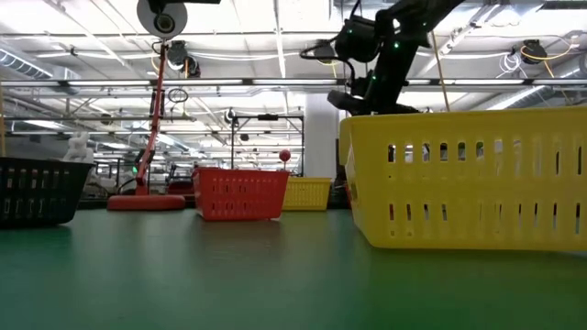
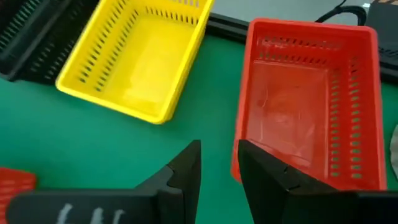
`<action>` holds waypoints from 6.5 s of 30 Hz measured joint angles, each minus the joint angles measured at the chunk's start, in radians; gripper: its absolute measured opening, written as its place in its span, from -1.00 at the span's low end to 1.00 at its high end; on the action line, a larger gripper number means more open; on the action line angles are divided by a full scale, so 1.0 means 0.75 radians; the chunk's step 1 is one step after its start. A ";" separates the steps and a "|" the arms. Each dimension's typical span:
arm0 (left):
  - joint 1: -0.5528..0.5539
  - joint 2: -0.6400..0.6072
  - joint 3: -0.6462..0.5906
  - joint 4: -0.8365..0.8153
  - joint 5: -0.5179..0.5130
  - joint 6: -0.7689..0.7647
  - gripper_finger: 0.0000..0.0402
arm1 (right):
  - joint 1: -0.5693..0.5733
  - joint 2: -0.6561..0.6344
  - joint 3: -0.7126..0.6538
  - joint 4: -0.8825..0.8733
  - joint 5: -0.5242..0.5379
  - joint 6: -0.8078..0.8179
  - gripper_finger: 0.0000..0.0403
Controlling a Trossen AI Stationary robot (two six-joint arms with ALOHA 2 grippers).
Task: Stack baskets by color
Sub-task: Stack the bottom red bin on the top red bin, then stack the bottom yellow bin on the top stacked yellow bin
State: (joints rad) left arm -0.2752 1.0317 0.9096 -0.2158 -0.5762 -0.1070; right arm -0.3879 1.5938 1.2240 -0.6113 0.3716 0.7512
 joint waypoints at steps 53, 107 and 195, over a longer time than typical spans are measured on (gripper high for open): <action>0.000 0.000 0.000 0.015 -0.001 -0.002 -0.46 | -0.033 0.026 -0.234 0.261 -0.013 -0.003 -0.93; -0.050 -0.008 0.007 -0.090 0.008 -0.007 -0.46 | 0.315 -0.362 -0.232 0.342 -0.166 -0.211 -0.93; -0.601 0.311 0.263 -0.094 -0.210 -0.049 -0.46 | 1.168 -0.036 0.560 -0.598 -0.272 0.737 -0.92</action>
State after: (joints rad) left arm -0.7260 1.2648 1.1072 -0.2867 -0.7338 -0.1438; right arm 0.4881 1.5665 1.6440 -1.0597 0.1673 1.3038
